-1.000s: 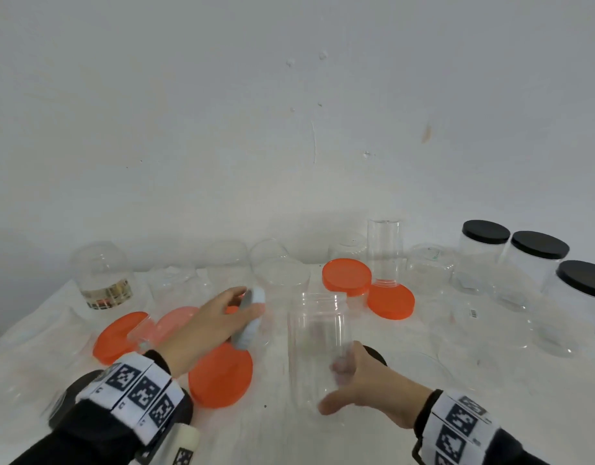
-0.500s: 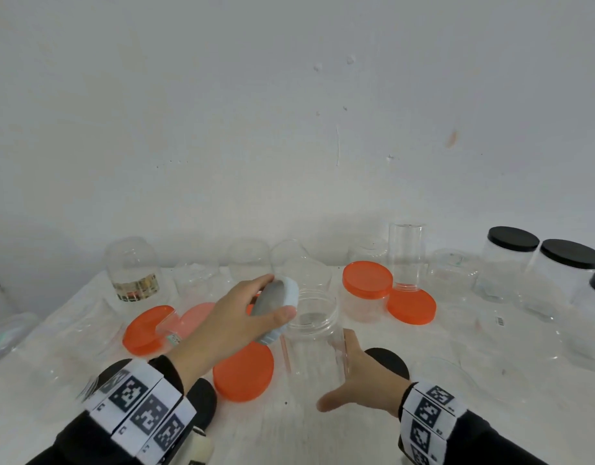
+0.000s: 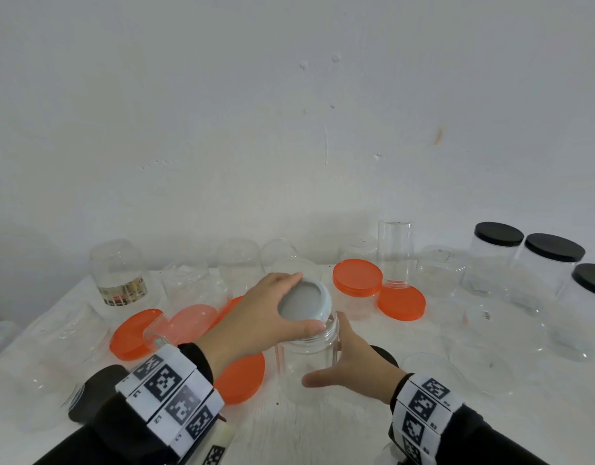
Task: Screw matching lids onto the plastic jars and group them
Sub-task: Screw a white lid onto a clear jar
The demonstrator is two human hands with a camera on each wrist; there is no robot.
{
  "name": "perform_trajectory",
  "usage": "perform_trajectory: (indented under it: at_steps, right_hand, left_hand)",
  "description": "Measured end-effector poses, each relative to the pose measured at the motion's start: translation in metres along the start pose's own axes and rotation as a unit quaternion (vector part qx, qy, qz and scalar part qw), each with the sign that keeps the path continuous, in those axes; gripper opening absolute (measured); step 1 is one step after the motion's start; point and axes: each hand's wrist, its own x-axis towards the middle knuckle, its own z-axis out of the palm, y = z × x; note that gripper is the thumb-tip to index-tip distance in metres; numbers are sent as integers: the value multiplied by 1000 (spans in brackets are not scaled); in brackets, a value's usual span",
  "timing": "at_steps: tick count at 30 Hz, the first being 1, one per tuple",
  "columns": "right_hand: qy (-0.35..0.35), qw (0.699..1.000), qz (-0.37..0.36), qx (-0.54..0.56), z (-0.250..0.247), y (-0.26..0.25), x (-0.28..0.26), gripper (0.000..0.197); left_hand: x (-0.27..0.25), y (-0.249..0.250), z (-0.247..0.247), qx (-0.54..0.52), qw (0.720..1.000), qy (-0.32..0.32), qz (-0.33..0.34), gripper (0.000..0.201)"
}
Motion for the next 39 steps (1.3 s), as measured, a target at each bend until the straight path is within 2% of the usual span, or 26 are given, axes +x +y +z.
perform_trajectory:
  at_steps: [8,16,19,22,25,29,31,33,36,39]
  right_hand:
    - [-14,1000,-3,-11,1,1,3,106]
    - [-21,1000,0,-8,-1,0,3,105]
    - [-37,999,5,-24,-4,-1,-1,110]
    - [-63,997,12,-39,-16,-8,-7,119]
    - [-50,997,3,-58,-34,-29,-10,126]
    - [-43,993,-24,-104,-43,-66,-9,110]
    - [-51,981,-39,-182,-38,-83,-4,101]
    - [-65,952,-52,-293,-29,-97,2,96]
    - [-87,909,-48,-405,-22,-111,11,85]
    - [-115,886,-17,-448,-22,-120,18,81]
  left_hand:
    - [8,5,12,55,998,-31,15,95]
    - [7,5,11,48,997,-55,13,98]
    - [3,-1,10,2,998,-57,-3,113]
    - [-3,-16,8,-94,993,-58,-32,130]
    - [-13,-37,13,-148,985,-69,-57,136]
    - [-20,-54,33,-186,979,-70,-44,131]
    - [-21,-53,41,-215,974,-58,-28,112]
    - [-21,-50,48,-243,968,-46,-25,98]
    - [-21,-49,59,-267,963,-26,-11,93]
    - [-21,-53,69,-290,957,5,-16,88]
